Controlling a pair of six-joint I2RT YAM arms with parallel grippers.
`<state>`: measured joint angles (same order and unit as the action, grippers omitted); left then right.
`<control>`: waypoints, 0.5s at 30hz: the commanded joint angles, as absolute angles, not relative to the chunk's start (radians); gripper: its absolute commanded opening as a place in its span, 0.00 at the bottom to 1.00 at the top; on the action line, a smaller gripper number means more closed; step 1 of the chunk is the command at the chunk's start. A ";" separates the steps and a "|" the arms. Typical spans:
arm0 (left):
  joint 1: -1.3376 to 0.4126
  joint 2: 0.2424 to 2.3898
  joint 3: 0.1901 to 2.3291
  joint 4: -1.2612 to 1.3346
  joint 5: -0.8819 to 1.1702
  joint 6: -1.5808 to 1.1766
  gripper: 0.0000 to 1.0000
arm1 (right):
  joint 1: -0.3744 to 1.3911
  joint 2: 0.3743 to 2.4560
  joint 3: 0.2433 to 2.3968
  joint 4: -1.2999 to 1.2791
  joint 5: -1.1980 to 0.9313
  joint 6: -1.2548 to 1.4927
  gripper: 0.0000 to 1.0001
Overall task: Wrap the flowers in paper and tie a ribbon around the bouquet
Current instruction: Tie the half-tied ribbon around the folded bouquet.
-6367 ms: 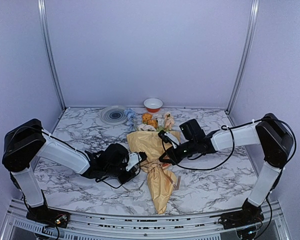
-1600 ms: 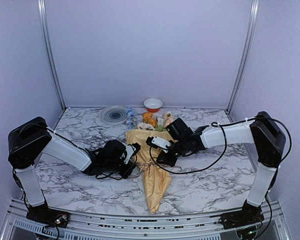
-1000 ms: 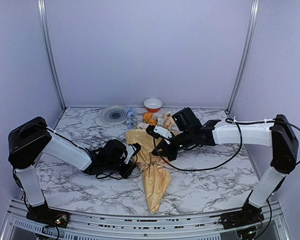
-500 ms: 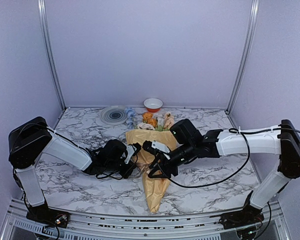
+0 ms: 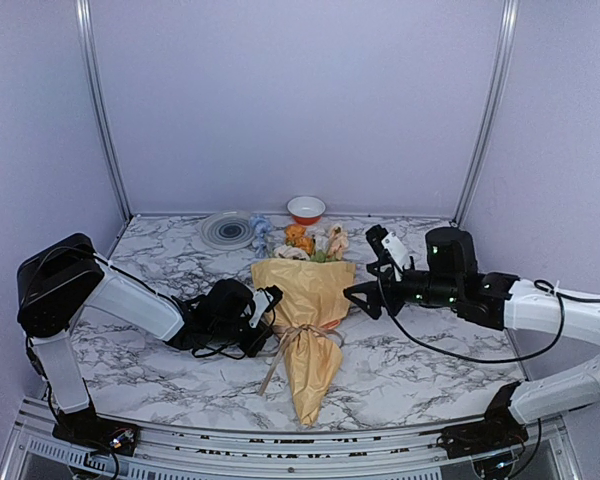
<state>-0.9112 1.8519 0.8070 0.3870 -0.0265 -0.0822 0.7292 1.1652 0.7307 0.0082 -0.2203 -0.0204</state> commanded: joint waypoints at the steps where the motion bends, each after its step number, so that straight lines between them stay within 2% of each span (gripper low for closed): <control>1: -0.914 1.893 0.801 0.280 -0.007 -0.074 0.00 | 0.672 1.151 0.602 0.187 -0.196 0.131 0.92; 3: -0.914 1.894 0.802 0.280 -0.006 -0.074 0.00 | 0.635 1.200 0.592 0.200 -0.274 0.149 0.86; 6: -0.914 1.890 0.801 0.279 -0.007 -0.076 0.00 | 0.621 1.329 0.667 0.086 -0.359 0.098 0.58; 7: -0.914 1.890 0.800 0.279 -0.007 -0.077 0.00 | 0.621 1.377 0.698 0.036 -0.382 0.088 0.53; 10: -0.914 1.889 0.798 0.277 -0.010 -0.076 0.00 | 0.621 1.482 0.733 -0.009 -0.422 0.104 0.51; 15: -0.914 1.884 0.793 0.275 -0.012 -0.077 0.00 | 0.623 1.559 0.725 0.033 -0.446 0.127 0.53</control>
<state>-0.9112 1.8519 0.8070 0.3870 -0.0265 -0.0822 0.6243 1.5242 0.6979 0.0368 -0.3912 0.1051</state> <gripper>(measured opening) 0.004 0.525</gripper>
